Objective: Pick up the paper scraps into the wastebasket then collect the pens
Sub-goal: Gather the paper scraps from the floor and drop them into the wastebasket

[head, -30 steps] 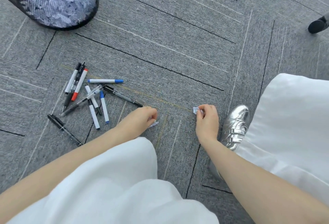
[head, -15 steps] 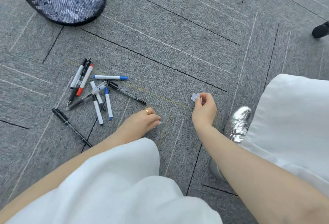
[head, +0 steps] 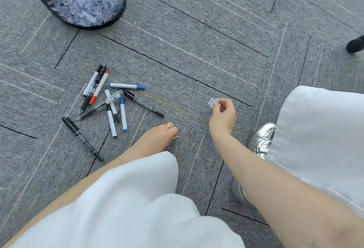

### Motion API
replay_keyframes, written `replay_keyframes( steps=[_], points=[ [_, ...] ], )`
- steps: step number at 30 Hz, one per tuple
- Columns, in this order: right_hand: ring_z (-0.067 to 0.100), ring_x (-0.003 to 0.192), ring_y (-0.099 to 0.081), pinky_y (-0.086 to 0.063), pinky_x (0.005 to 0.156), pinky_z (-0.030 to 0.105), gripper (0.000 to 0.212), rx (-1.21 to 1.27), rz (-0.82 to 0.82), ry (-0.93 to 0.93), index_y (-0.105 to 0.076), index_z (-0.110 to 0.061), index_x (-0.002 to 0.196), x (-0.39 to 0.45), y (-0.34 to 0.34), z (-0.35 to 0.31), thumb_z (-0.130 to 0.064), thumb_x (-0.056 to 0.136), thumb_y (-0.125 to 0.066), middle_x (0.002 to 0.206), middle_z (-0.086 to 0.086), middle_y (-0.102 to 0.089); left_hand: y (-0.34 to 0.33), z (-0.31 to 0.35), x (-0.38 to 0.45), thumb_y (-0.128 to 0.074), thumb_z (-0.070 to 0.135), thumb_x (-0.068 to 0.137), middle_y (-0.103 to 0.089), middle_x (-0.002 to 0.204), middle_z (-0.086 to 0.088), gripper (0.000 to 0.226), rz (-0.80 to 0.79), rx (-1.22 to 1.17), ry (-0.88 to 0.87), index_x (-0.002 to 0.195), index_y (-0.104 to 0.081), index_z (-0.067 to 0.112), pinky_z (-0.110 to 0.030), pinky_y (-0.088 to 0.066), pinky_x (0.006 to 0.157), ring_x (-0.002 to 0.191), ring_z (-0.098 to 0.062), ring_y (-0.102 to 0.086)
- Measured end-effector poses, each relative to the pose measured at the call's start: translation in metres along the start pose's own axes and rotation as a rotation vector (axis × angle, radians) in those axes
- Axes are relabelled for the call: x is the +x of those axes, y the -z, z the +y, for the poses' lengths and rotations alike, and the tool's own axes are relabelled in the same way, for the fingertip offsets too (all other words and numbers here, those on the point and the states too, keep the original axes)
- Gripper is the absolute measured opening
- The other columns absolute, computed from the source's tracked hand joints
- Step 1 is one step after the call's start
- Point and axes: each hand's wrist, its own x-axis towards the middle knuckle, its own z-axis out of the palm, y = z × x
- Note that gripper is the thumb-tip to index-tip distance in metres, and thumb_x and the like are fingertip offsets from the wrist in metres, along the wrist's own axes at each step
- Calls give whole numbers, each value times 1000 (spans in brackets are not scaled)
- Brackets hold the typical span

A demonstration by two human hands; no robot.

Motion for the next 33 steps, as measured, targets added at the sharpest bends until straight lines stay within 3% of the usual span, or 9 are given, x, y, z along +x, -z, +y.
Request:
replay_keyframes(
  steps=[2, 5, 11, 15, 18, 21, 25, 30, 33],
  points=[
    [9, 65, -46, -36, 56, 21, 9, 85, 31, -39, -54, -18, 88, 4, -4, -12, -13, 93, -48, 76, -9, -52, 11, 10, 6, -52, 16, 92, -55, 92, -2, 10, 51, -173, 249, 93, -58, 8, -27, -39, 71, 86, -21, -54],
    [9, 67, -47, -38, 59, 22, 8, 237, 51, -98, -54, -19, 88, 14, -14, -43, -13, 92, -49, 79, -6, -55, 44, 17, 15, -60, 20, 88, -52, 69, 8, 9, 199, -440, 457, 80, -61, 16, -19, -33, 54, 65, -12, -48],
    [2, 68, -52, -41, 58, 13, 5, 442, -86, 67, -56, -18, 91, 21, -45, -148, -14, 91, -54, 80, -10, -57, 167, 23, 28, -63, 18, 86, -59, 71, 4, 8, 457, -819, 475, 79, -60, 17, -17, -48, 61, 57, -4, -53],
    [3, 66, -49, -42, 62, 16, 4, 527, -159, 338, -57, -18, 85, 7, -77, -242, -15, 87, -60, 76, -8, -56, 262, 18, 21, -62, 14, 86, -55, 62, 4, 15, 738, -631, 377, 73, -57, 18, -14, -44, 53, 45, 3, -48],
    [6, 71, -52, -44, 72, 23, 3, 509, -113, 597, -58, -12, 90, -6, -88, -311, -13, 87, -57, 75, -12, -54, 331, 15, 12, -62, 17, 85, -52, 59, 8, 16, 902, -298, 328, 70, -57, 19, -19, -40, 54, 52, -5, -46],
    [13, 77, -57, -48, 79, 30, 5, 381, -160, 750, -54, -16, 89, -7, -93, -359, -14, 87, -58, 76, -10, -56, 383, 13, 4, -61, 17, 85, -49, 62, 14, 10, 1021, -77, 331, 75, -60, 16, -10, -33, 54, 57, 2, -42],
    [19, 85, -59, -45, 76, 28, 8, -81, -350, 937, -62, -10, 91, 4, -99, -389, -11, 86, -56, 92, 4, -66, 402, -9, 6, -60, 15, 86, -57, 76, 1, 10, 1013, 3, 502, 78, -63, 11, -19, -32, 66, 74, -13, -50],
    [17, 79, -56, -40, 70, 25, 11, -182, -422, 1001, -59, -18, 77, 9, -112, -401, -11, 85, -58, 84, 0, -62, 401, -32, 27, -53, 15, 91, -63, 87, -11, 21, 989, -53, 657, 81, -64, 1, -29, -38, 68, 75, -22, -53],
    [19, 82, -58, -45, 85, 35, 9, -294, -455, 1075, -60, -18, 77, 12, -117, -401, -18, 86, -59, 83, -1, -62, 403, -36, 36, -47, 20, 95, -60, 76, -15, 32, 929, -77, 746, 71, -59, 3, -31, -38, 63, 69, -28, -57]
  ],
)
